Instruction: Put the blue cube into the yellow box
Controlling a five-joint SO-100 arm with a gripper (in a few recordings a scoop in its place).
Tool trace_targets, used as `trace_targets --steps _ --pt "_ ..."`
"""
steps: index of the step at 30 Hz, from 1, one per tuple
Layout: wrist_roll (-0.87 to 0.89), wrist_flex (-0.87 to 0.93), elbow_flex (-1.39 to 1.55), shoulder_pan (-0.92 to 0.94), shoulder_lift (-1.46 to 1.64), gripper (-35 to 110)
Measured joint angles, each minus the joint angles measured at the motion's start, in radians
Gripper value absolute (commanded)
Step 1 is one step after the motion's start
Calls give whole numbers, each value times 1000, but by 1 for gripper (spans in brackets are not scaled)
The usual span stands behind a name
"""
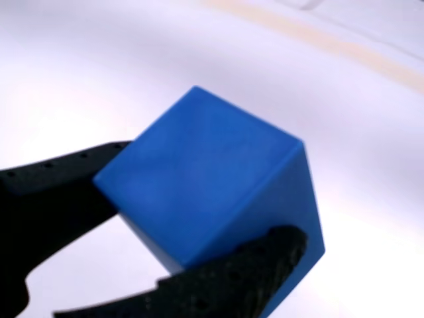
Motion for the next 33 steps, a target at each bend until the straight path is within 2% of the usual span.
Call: trace_targets --steps 7,14,33 --pt "29 38 0 233 77 12" --pt "29 69 -6 347 126 12" --pt "40 107 57 416 14 12"
